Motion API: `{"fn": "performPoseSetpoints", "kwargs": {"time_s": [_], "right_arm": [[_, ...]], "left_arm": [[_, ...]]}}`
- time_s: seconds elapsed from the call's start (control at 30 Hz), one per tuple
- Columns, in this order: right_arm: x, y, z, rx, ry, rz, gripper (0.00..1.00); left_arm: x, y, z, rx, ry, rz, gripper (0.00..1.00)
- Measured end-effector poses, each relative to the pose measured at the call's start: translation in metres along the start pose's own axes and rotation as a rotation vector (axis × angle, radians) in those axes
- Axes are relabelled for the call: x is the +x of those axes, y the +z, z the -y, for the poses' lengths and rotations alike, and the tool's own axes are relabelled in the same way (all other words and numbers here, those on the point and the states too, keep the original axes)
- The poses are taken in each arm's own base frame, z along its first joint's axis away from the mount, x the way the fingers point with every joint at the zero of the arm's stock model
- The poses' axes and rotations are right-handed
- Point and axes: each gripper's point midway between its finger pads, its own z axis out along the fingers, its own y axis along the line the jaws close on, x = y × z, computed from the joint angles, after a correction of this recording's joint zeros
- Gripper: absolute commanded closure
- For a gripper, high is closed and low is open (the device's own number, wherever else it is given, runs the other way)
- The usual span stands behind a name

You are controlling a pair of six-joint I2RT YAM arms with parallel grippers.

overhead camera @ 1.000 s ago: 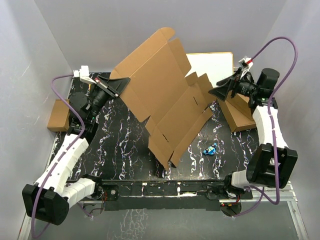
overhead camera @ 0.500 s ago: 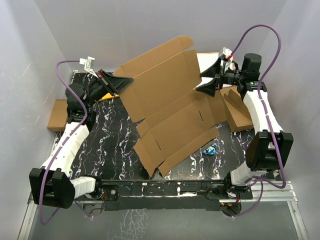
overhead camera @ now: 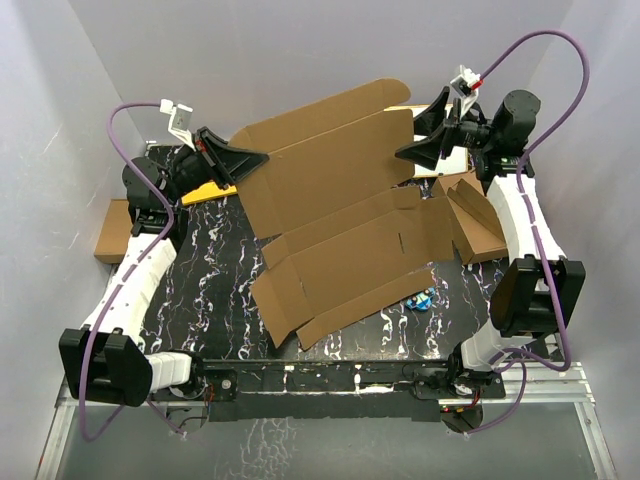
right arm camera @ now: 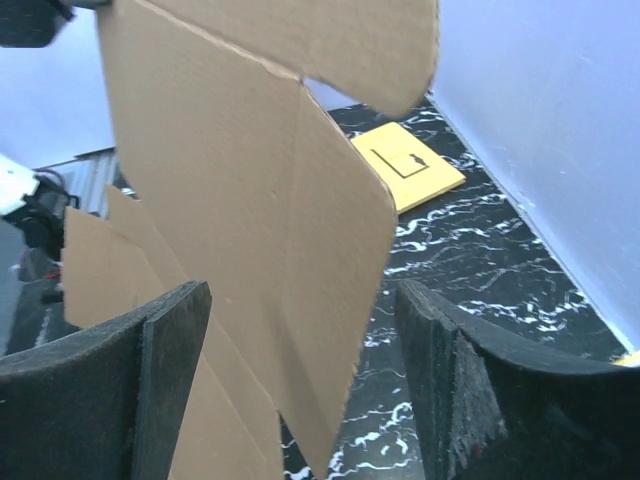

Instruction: Fold the paper box

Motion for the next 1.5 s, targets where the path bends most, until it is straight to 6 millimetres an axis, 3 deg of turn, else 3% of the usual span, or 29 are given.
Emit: {"fn": "performPoseSetpoints", "kwargs": {"time_s": [0.13, 0.3, 0.47, 0.57, 0.87, 1.07, 1.23, 1.5], "right_arm": [[-0.004, 0.005, -0.015, -0.065, 0.009, 0.010, 0.65], [-0.005, 0.007, -0.029, -0.116, 0.026, 0.007, 0.91], [-0.010, 0.005, -0.038, -0.143, 0.013, -0.002, 0.92], [-0.011, 0.004, -0.042, -0.152, 0.009, -0.006, 0.92], [-0.020, 0.002, -0.055, -0.169, -0.006, -0.014, 0.92], [-0.022, 0.001, -0.058, -0.172, -0.008, -0.016, 0.92], [-0.022, 0.001, -0.059, -0.174, -0.001, -0.019, 0.92], [-0.023, 0.001, -0.060, -0.175, -0.005, -0.018, 0.92]], "left_arm": [[-0.001, 0.002, 0.001, 0.026, 0.015, -0.019, 1.00], [-0.001, 0.003, 0.005, 0.059, 0.041, -0.036, 1.00], [-0.002, 0.001, 0.007, 0.077, 0.074, -0.044, 1.00], [-0.002, -0.002, 0.007, 0.083, 0.095, -0.051, 0.87], [0.009, -0.012, 0.003, 0.092, 0.130, -0.090, 0.68], [0.019, -0.015, 0.000, 0.101, 0.150, -0.124, 0.69], [0.021, -0.016, -0.001, 0.111, 0.185, -0.128, 0.82], [0.022, -0.015, -0.001, 0.139, 0.215, -0.118, 0.82]]}}
